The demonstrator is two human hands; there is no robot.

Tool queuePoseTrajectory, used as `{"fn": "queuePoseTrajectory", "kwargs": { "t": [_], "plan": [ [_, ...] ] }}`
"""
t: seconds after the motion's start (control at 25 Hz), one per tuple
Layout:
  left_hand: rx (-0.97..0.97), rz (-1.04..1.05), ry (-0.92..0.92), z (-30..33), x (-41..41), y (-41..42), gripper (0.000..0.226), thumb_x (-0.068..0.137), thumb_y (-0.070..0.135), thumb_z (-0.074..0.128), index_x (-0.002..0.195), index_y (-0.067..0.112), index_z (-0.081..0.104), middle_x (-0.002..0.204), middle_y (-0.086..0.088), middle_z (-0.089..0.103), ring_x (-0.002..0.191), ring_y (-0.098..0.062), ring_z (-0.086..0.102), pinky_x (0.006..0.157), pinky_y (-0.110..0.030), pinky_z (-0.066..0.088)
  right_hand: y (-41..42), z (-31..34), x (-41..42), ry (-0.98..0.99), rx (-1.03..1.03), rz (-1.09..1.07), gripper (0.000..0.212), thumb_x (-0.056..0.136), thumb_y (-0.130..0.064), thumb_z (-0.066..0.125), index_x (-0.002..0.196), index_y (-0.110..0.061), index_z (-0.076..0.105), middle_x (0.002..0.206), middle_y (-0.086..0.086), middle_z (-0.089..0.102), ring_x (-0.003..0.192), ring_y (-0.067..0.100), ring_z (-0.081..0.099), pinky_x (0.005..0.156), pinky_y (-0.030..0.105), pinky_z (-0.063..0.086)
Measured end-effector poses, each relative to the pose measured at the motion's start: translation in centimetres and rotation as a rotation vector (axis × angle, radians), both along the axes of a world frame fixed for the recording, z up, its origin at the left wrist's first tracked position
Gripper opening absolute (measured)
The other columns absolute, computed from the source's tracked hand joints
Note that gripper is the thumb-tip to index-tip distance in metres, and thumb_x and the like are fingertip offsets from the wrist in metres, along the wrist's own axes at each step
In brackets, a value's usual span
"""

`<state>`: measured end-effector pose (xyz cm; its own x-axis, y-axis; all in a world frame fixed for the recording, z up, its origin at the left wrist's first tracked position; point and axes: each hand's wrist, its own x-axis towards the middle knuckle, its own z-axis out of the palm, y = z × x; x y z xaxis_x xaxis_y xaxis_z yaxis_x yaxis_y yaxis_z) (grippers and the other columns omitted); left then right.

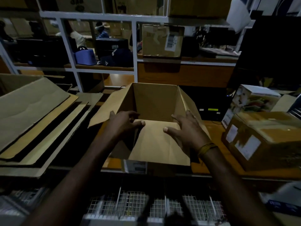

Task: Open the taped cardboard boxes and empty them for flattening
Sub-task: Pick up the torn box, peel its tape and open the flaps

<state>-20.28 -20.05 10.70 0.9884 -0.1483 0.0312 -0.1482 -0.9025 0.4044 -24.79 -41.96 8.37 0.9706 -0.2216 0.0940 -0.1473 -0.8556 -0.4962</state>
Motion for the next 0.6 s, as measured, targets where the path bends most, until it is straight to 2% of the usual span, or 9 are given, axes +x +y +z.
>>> {"fn": "queuePoseTrajectory", "kwargs": {
  "t": [0.12,0.2,0.28,0.44,0.6],
  "plan": [
    [-0.013,0.022,-0.09,-0.8,-1.3,-0.1,0.05,0.09,0.048,0.065,0.136,0.033,0.054,0.141,-0.001,0.054,0.137,-0.023,0.038,0.118,-0.052,0.02,1.8,-0.9,-2.1,-0.113,-0.029,-0.106,0.064,0.083,-0.051,0.07,0.14,-0.034,0.047,0.162,0.01,0.012,0.146,0.034,0.018,0.113,0.05,0.036],
    [-0.039,0.081,-0.075,-1.2,-2.0,-0.1,0.055,0.087,0.048,0.068,0.139,0.039,0.05,0.155,-0.002,0.037,0.143,-0.023,0.031,0.115,-0.051,0.03,2.9,-1.3,-2.9,-0.168,-0.028,-0.187,0.062,0.081,-0.047,0.074,0.136,-0.034,0.048,0.157,0.011,0.014,0.142,0.036,0.023,0.107,0.048,0.044],
    [-0.048,0.127,-0.091,-1.5,-2.3,-0.3,0.059,0.086,0.048,0.069,0.14,0.043,0.047,0.16,-0.003,0.027,0.143,-0.026,0.031,0.11,-0.048,0.035,3.6,-1.4,-3.4,-0.192,-0.022,-0.23,0.064,0.08,-0.046,0.076,0.135,-0.033,0.046,0.151,0.011,0.015,0.137,0.036,0.027,0.101,0.045,0.048],
    [-0.079,0.116,-0.199,-2.2,-2.7,-0.1,0.059,0.081,0.047,0.075,0.135,0.041,0.054,0.155,-0.006,0.034,0.136,-0.029,0.042,0.108,-0.048,0.041,4.4,-1.7,-3.6,-0.23,0.009,-0.249,0.068,0.077,-0.042,0.08,0.135,-0.032,0.045,0.149,0.011,0.014,0.133,0.036,0.034,0.097,0.04,0.051],
    [-0.081,0.151,-0.26,-2.3,-3.4,-0.2,0.057,0.081,0.044,0.076,0.134,0.039,0.055,0.15,-0.004,0.035,0.131,-0.03,0.044,0.099,-0.043,0.045,5.6,-1.9,-2.9,-0.264,0.038,-0.26,0.063,0.076,-0.038,0.082,0.129,-0.036,0.049,0.151,0.01,0.01,0.132,0.038,0.035,0.1,0.045,0.05]
  ]
}}
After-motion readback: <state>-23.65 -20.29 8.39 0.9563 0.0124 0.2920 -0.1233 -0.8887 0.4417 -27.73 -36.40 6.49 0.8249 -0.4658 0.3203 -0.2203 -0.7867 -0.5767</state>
